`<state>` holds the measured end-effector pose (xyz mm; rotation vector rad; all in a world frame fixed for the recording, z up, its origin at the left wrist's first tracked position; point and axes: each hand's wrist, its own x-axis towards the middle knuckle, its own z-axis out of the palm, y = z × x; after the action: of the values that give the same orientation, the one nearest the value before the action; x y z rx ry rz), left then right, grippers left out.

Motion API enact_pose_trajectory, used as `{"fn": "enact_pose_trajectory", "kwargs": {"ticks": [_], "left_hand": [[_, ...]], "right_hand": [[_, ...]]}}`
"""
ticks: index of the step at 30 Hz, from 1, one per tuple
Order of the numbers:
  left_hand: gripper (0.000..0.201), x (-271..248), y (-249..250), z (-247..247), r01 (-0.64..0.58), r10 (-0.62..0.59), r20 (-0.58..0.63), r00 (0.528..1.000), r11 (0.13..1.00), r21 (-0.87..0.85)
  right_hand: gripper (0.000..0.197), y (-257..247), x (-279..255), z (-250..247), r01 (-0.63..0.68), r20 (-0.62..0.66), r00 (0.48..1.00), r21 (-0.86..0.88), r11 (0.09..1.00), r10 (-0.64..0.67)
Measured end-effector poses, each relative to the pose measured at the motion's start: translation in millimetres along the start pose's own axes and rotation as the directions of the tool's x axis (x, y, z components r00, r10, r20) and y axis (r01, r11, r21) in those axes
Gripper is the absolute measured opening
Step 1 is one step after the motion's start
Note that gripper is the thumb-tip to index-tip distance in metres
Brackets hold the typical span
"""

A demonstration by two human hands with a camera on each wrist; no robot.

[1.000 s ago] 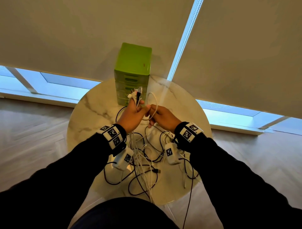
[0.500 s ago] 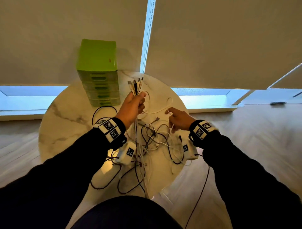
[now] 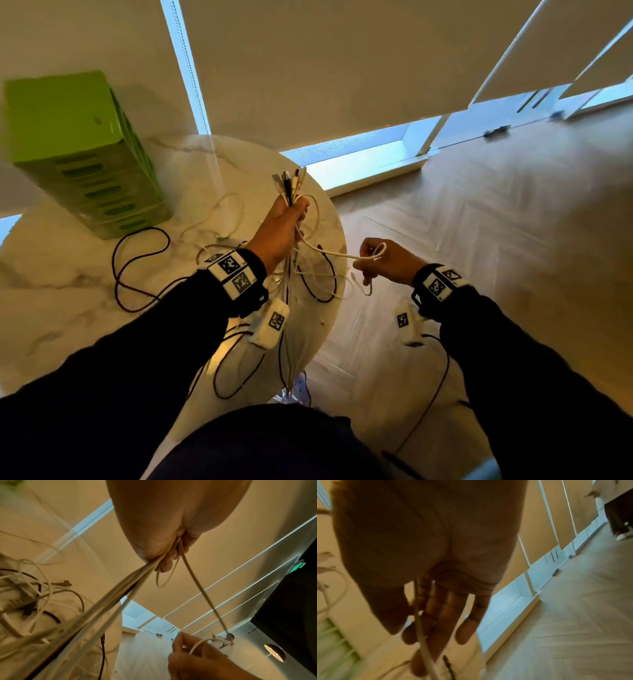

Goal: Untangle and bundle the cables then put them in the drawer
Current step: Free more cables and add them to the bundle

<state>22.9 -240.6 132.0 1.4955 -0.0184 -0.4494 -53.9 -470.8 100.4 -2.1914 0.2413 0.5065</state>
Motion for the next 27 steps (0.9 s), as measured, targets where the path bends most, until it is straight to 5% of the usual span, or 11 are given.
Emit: {"fn": "enact_pose_trajectory", "kwargs": {"ticks": [4,11,15,19,23,25,27], "left_hand": [[0.011,3.9,-11.4,12.0,0.021,-0.024,0.052,0.998,0.998,0.052],[0.039,-0.4,-31.3,34.2,0.051,-0.062,0.104,0.993,0.993,0.105],[0.036,1.9,-33.7,34.1,0.061,-0.074,0.115,0.991,0.992,0.110],[0.028,10.2,-39.2,20.7,0.040,-0.045,0.060,0.997,0.996,0.082],[0.025,13.4,-43.2,5.2,0.060,-0.060,0.011,0.998,0.998,0.019],[0.026,11.6,-42.1,1.5,0.057,-0.057,0.024,0.998,0.998,-0.029],[0.028,11.0,-43.0,-0.5,0.052,-0.047,0.060,0.997,0.995,-0.082]], "right_hand": [[0.021,49.6,-16.4,-0.5,-0.127,0.027,0.990,-0.310,0.942,0.142],[0.049,11.7,-28.7,32.2,0.056,0.325,0.946,-0.111,0.992,-0.017],[0.028,-25.7,-25.8,46.2,0.099,0.196,0.976,-0.006,0.995,-0.096],[0.031,-24.7,-24.4,32.0,0.114,-0.059,0.992,0.049,0.992,-0.111],[0.026,23.6,-14.4,9.5,-0.112,-0.197,0.974,0.005,0.994,0.110],[0.021,46.3,-14.6,3.8,-0.322,-0.064,0.947,-0.124,0.939,0.316],[0.024,55.8,-17.6,9.1,-0.435,0.074,0.864,-0.389,0.812,0.498]]}}
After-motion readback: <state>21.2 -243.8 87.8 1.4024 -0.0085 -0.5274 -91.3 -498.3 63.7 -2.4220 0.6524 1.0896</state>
